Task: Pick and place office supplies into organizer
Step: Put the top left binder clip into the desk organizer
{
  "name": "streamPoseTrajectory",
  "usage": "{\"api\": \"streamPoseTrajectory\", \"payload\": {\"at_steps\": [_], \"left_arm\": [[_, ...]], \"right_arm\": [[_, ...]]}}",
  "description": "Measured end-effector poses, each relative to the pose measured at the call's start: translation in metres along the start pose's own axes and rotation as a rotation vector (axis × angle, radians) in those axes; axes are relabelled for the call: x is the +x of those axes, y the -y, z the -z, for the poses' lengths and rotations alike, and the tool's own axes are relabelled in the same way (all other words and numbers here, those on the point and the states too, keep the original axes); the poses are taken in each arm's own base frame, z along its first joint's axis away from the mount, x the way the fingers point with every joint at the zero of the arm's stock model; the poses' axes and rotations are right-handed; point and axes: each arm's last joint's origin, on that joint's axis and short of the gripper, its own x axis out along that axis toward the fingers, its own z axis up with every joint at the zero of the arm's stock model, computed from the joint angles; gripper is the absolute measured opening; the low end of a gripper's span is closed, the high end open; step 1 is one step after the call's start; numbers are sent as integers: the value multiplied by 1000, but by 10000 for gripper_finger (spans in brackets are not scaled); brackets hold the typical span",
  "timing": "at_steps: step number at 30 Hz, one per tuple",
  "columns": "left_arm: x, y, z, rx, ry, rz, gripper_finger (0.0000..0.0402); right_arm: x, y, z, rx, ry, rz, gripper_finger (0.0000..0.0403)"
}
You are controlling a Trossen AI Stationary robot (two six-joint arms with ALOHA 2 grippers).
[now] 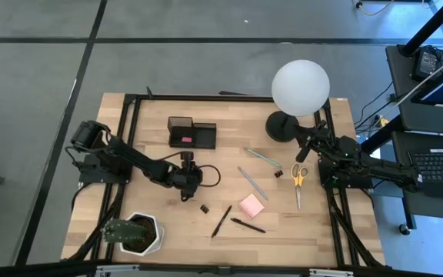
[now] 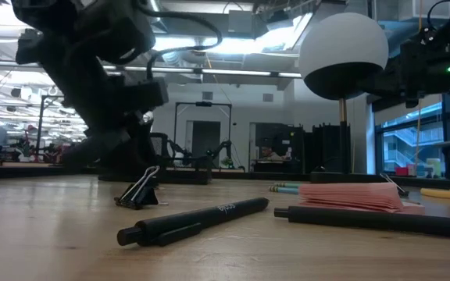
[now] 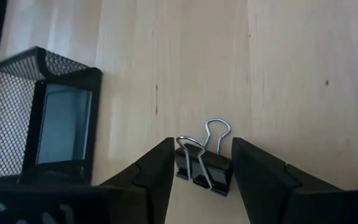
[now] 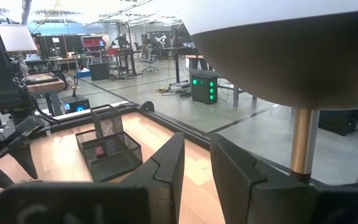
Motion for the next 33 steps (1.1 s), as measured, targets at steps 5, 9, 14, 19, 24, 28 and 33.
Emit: {"api": "streamPoseTrajectory", "payload": {"at_steps": [5,9,14,19,24,28,33], "left_arm": [[4,0,1,-43,-13,-10,154],[6,-1,2,-61,-17,-15,154],[6,-1,2,-60,-17,-15,151],[6,-1,2,-60,-17,-15,134],[5,-1,1,-62,-16,-16,111],[5,-1,1,-62,-14,-17,100],[5,-1,1,-62,-15,-16,99]], "right_arm": [[0,0,0,-1,0,0,81],[0,0,0,-2,0,0,81],[0,0,0,-3,0,0,81],[0,0,0,-3,0,0,81],[0,0,0,-3,0,0,81],[0,0,0,-3,0,0,81],[0,0,0,-3,0,0,81]]}}
